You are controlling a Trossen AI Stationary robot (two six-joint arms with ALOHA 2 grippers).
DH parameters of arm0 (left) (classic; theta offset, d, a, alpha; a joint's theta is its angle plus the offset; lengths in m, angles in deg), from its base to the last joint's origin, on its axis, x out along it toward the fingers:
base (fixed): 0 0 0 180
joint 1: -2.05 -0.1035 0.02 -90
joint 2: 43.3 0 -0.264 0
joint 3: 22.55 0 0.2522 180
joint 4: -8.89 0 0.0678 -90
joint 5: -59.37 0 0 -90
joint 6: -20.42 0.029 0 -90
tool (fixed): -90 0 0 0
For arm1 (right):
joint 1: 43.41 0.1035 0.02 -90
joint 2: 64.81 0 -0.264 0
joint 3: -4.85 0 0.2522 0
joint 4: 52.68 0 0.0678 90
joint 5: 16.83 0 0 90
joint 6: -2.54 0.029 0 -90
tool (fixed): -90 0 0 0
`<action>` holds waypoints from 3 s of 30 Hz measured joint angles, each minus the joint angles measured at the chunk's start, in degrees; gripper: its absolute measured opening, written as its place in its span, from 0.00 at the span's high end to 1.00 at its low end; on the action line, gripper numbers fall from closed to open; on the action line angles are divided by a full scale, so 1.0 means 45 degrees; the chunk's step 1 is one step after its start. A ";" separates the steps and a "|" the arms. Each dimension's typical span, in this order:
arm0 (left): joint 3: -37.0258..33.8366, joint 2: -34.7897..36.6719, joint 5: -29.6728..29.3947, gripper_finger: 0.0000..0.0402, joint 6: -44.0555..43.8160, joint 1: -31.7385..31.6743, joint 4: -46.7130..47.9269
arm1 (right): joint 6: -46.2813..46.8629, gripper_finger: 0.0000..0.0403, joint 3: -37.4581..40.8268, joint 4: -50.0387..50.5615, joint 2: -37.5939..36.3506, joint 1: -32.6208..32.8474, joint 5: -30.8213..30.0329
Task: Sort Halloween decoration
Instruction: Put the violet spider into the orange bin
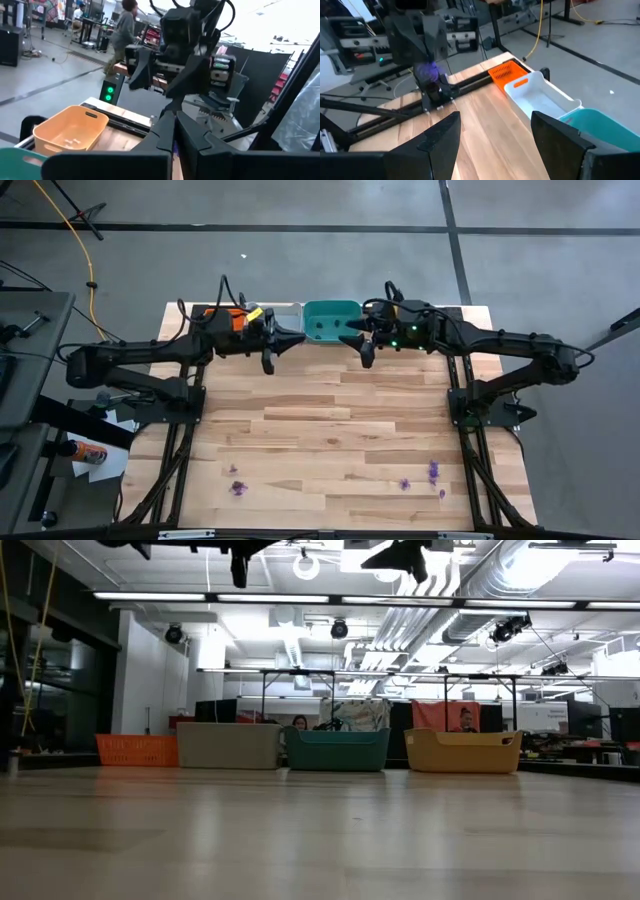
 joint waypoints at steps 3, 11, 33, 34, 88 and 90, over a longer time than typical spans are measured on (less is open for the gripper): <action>0.0083 -0.0031 -0.0035 1.00 0.0298 -0.0001 0.0024 | 0.0062 0.41 0.0000 0.0012 0.0168 0.0002 0.0002; 0.0088 -0.0029 -0.0124 1.00 0.0342 0.0001 0.0029 | 0.0092 0.41 0.0000 -0.0369 0.0232 0.0002 0.0037; 0.0092 -0.0008 -0.8330 1.00 0.0782 -0.2389 0.2888 | 0.0092 0.41 0.0000 -0.0465 0.0232 -0.0002 0.0065; 0.0092 -0.0009 -0.8301 1.00 0.0588 -0.3036 0.3572 | 0.0092 0.41 0.0000 -0.0465 0.0232 0.0002 0.0065; -0.0869 0.2019 -0.4623 0.68 -0.1562 -0.7301 0.8263 | 0.0742 0.41 0.0000 -0.0122 0.0232 -0.0027 -0.1046; -0.0869 0.2305 -0.4246 0.68 -0.1566 -0.6734 0.7729 | 0.0760 0.41 0.0000 -0.0069 0.0229 -0.0027 -0.1048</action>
